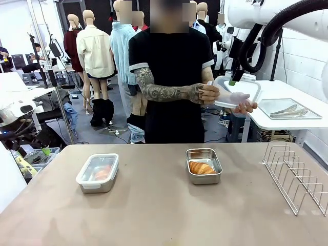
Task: Place the bread in airtight containers.
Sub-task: Release when the human grabs the Airtight Container lid.
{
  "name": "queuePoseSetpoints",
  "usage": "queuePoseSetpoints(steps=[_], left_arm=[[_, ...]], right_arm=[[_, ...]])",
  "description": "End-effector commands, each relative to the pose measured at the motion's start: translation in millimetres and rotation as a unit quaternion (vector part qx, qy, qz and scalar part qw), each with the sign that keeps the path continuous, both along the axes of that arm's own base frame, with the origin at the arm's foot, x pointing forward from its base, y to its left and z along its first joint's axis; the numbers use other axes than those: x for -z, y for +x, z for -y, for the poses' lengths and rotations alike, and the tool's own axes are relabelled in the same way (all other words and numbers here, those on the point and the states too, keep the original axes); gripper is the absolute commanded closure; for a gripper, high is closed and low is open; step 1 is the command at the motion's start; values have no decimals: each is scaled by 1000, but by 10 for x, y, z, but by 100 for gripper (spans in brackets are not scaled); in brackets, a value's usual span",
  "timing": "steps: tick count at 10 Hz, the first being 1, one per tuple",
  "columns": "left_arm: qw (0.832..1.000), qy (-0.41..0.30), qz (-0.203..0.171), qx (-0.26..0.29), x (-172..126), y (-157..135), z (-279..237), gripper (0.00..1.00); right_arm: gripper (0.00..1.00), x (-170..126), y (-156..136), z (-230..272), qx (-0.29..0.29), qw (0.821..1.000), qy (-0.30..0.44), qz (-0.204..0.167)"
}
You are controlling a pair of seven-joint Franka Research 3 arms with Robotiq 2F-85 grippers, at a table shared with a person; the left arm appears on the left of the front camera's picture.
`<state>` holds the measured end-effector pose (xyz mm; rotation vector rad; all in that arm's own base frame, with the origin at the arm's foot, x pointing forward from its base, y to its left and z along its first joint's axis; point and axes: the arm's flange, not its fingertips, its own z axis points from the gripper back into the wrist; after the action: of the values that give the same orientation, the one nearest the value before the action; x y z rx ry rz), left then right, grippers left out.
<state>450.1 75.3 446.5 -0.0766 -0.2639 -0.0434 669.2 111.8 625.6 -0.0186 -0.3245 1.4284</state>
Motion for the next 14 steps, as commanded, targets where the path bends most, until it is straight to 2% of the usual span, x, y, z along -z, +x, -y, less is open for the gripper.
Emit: queuePoseSetpoints(steps=[1,2,3,7,8,10,12,14], left_arm=[[1000,5,1,-8,-4,-18,-9,0],[1000,5,1,-8,-4,-18,-9,0],[1000,5,1,-8,-4,-18,-9,0],[1000,5,1,-8,-4,-18,-9,0],[1000,5,1,-8,-4,-18,-9,0],[1000,5,1,-8,-4,-18,-9,0],[1000,5,1,-8,-4,-18,-9,0],[1000,5,1,-8,-4,-18,-9,0]], right_arm=[[100,10,-7,0,-3,1000,-4,-1],[100,16,-27,-2,-18,1000,-9,-12],[87,20,-93,11,-28,999,-19,-28],[7,-12,-561,199,-67,995,-63,-41],[0,13,-716,280,-76,994,-76,-36],[0,65,-1028,520,-114,989,-91,-36],[0,159,-1213,783,-108,989,-90,-36],[0,295,-1320,1070,-148,984,-67,-68]])
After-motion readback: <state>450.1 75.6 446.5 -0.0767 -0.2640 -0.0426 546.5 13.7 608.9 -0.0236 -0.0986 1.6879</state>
